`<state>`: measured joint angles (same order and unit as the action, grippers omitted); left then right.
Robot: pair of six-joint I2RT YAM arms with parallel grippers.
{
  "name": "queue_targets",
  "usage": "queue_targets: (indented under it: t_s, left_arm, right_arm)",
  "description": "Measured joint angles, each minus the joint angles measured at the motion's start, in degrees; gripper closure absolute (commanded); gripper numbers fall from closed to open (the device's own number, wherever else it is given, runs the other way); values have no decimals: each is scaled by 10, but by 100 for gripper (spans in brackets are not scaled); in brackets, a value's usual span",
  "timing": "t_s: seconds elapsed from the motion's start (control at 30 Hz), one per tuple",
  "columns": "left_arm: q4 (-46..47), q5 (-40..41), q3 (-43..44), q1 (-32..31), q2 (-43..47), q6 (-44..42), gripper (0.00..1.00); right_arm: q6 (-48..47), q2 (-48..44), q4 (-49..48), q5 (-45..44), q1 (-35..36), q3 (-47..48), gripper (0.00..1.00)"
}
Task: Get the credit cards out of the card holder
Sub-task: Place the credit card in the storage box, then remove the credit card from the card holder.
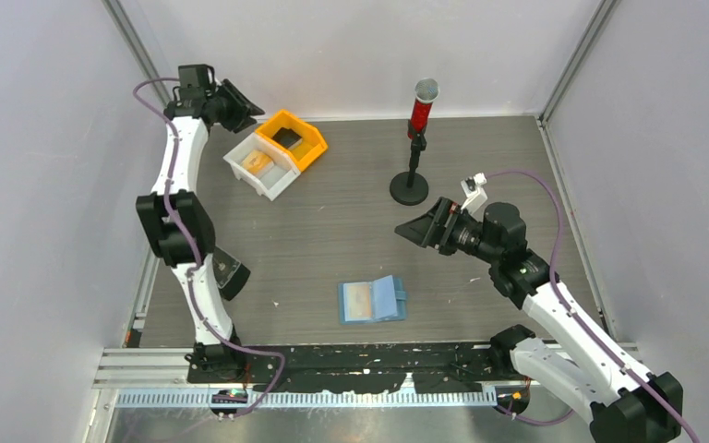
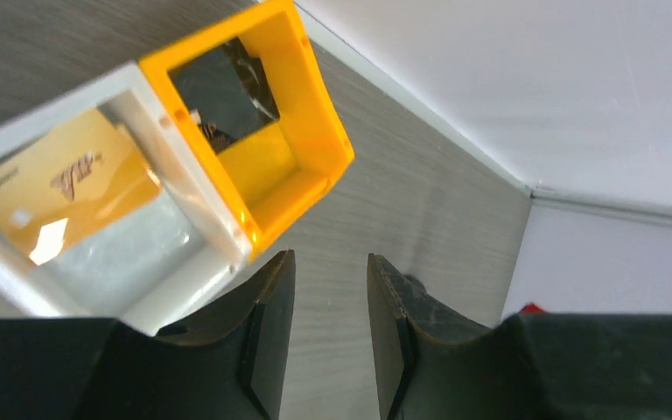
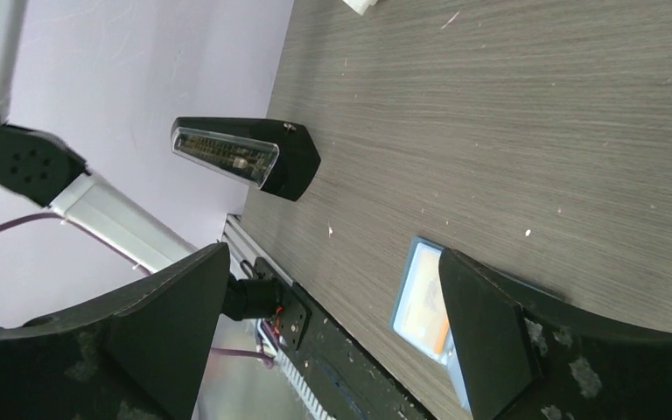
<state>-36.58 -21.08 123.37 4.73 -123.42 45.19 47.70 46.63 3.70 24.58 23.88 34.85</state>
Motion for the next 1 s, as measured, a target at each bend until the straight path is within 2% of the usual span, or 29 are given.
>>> queue_targets:
  t_s: [0.1, 0.23, 0.5, 0.67, 0.87, 1.0]
  left_arm:
    - [-10, -7, -83, -7, 82, -18, 62]
    - [-27, -18, -194, -33, 183, -45, 62]
    - [-40, -58, -440, -133, 362, -82, 65]
    - [-14, -62, -569, -232, 440, -78, 66]
    - [59, -70, -697, -392, 459, -43, 70]
    - [118, -61, -763, -443, 446, 3, 70]
  right_arm:
    - [-1, 6, 9, 14, 0, 1, 10]
    - [-10, 7, 20, 29, 0, -1, 22]
    - [-38, -13, 41, 47, 0, -43, 26]
    - [-63, -50, 67, 44, 0, -86, 27]
    - [-92, -69, 103, 18, 2, -96, 28]
    - [-99, -69, 111, 5, 11, -98, 27]
